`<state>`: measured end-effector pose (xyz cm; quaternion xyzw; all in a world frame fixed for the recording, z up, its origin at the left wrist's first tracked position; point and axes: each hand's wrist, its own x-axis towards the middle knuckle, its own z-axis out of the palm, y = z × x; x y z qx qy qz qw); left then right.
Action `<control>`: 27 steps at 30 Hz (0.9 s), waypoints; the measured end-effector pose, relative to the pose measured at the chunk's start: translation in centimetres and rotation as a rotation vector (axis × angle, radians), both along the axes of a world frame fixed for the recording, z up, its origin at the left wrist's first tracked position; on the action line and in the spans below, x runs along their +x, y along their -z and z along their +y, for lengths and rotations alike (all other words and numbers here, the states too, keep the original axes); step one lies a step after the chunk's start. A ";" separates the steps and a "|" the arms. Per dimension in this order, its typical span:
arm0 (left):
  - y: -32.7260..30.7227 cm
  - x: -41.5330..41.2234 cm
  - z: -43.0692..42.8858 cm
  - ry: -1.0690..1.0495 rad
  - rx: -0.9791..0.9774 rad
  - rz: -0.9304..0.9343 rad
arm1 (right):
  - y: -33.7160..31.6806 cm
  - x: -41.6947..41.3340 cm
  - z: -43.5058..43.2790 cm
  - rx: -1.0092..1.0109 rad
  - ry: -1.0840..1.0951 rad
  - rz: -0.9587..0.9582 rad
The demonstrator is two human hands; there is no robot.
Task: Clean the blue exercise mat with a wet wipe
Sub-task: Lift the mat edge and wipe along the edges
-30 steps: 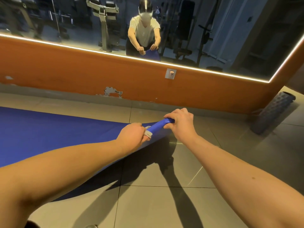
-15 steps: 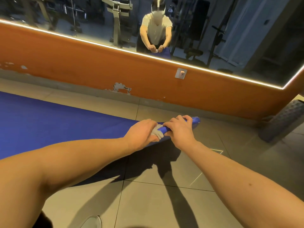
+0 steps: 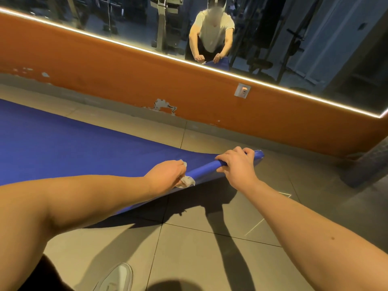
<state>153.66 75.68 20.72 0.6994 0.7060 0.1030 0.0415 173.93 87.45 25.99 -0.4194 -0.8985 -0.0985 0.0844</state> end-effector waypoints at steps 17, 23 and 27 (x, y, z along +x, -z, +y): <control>0.9 0.5 0.8 -0.105 -0.033 -0.167 | 0.0 0.1 -0.6 -0.004 0.086 0.016; 5.0 -3.8 -2.9 -0.153 -0.159 0.037 | 0.2 -0.3 -0.8 -0.002 0.095 0.018; 7.0 -5.5 -4.4 -0.173 -0.153 -0.006 | 0.3 -0.7 -0.7 0.013 0.097 0.036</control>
